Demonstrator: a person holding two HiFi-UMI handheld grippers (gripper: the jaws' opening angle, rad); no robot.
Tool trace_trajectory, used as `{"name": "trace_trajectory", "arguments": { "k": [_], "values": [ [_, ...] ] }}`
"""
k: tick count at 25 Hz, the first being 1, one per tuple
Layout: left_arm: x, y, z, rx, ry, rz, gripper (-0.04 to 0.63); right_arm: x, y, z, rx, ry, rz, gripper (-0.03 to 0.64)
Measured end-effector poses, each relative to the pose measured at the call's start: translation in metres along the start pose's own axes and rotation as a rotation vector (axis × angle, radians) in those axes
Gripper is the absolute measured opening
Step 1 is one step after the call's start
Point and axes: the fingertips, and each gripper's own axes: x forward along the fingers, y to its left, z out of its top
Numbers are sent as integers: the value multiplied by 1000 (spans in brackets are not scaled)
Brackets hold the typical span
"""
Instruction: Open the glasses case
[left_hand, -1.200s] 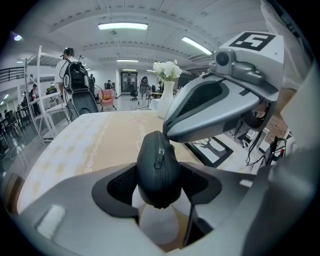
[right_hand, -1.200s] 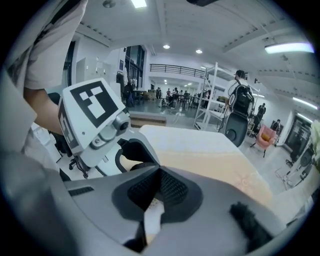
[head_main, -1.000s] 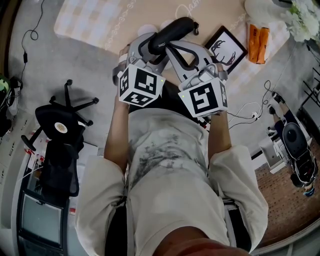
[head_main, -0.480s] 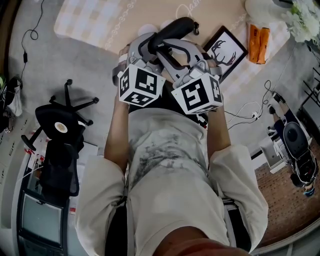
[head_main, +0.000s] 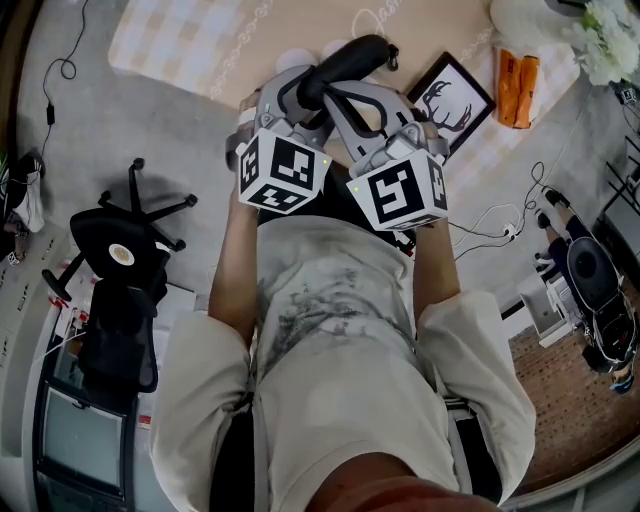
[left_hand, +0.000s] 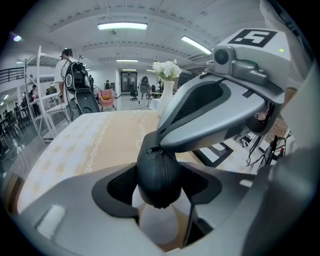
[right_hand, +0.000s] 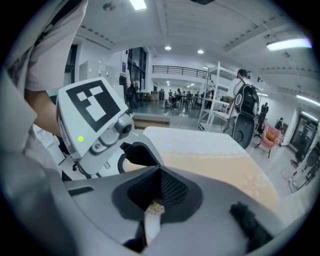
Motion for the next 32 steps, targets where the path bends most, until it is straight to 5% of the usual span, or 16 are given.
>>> {"name": "trace_trajectory", "arguments": {
  "k": [18, 24, 32],
  "values": [
    [-1, 0, -3, 0, 5, -2, 272, -5, -11, 0, 53, -31, -38, 17],
    [-1, 0, -5, 18, 18, 3, 272, 14, -3, 2, 162, -54, 26, 127],
    [0, 0, -6, 7, 15, 6, 272, 16, 7, 2, 73, 6, 31, 51]
  ]
}}
